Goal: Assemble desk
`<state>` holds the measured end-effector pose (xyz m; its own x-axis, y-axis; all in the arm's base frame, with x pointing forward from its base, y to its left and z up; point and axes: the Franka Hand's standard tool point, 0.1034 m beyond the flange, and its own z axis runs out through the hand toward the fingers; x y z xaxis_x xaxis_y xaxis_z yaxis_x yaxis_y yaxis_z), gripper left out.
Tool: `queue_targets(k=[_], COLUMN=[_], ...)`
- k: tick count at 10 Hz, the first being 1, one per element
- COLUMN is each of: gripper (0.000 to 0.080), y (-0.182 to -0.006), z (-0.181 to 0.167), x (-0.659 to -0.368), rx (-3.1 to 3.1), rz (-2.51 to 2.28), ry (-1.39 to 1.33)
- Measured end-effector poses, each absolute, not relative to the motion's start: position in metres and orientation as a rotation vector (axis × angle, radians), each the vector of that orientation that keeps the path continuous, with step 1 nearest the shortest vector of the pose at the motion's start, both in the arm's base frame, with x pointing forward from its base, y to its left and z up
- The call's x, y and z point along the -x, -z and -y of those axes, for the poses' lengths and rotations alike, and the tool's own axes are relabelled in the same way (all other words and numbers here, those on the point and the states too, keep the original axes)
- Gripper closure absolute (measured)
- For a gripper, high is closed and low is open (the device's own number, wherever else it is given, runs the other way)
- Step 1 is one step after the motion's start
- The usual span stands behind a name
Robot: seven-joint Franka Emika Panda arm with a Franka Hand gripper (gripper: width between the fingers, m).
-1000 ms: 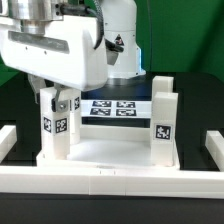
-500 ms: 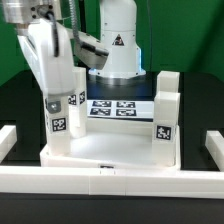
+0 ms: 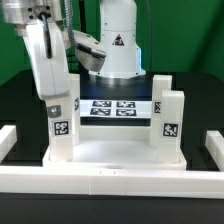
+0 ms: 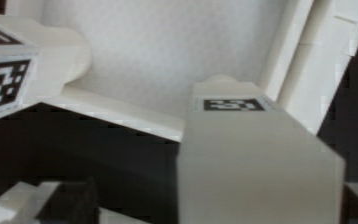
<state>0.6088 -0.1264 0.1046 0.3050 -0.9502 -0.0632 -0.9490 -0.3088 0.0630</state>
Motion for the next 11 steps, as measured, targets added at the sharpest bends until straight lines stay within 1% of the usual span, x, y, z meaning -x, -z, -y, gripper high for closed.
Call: queue_targets(k=[1, 2, 7, 11], gripper=[0.0174, 0.0155, 0.0151, 0.0151], y=[-0.105, -0.105, -0.105, -0.106], z=[0.125, 0.123, 0.118, 0.111], x=[-0.608, -0.608, -0.610, -0.611], rx=[-2.619, -2.682, -2.971, -3.058], rz=[1.659, 1.542, 0.935, 0.598], ry=[0.134, 0.135, 0.145, 0.151])
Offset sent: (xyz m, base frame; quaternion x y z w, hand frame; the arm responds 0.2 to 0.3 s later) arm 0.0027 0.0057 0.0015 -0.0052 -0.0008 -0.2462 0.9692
